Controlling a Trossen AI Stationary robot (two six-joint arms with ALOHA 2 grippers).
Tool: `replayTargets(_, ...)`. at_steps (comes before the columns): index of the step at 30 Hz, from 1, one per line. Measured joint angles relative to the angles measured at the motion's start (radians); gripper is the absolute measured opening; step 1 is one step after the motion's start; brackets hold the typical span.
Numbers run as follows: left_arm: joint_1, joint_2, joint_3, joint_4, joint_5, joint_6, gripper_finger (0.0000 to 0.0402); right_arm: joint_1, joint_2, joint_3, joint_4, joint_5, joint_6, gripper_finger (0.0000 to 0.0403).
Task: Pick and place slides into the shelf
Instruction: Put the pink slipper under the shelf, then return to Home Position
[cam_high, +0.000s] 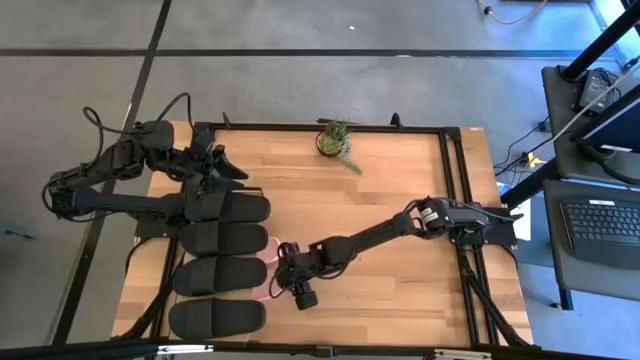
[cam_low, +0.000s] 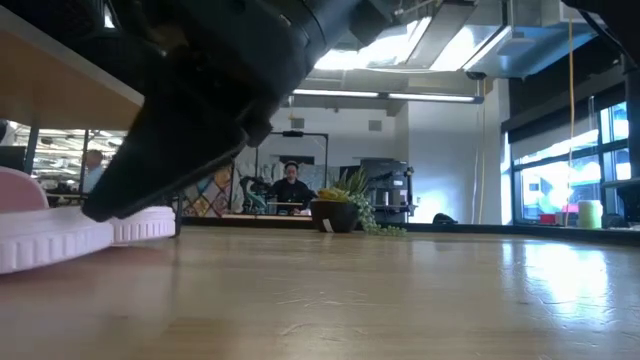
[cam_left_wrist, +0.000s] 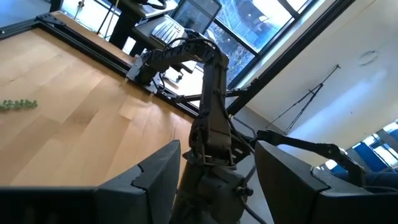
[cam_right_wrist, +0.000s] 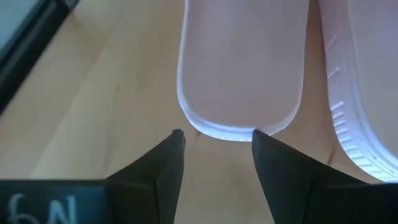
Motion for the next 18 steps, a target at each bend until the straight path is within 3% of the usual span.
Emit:
replayTargets(12, 0.000, 0.000, 0.000, -0.002, 0.000, 0.000, 0.0198, 0.002, 0.000, 0.000, 0.026, 0.000, 0.060, 0.0188)
replayTargets(18, 0.000, 0.000, 0.000, -0.003, 0.000, 0.000, 0.0198, 0.002, -0.077, 0.000, -0.038, 0.050, 0.079, 0.0188)
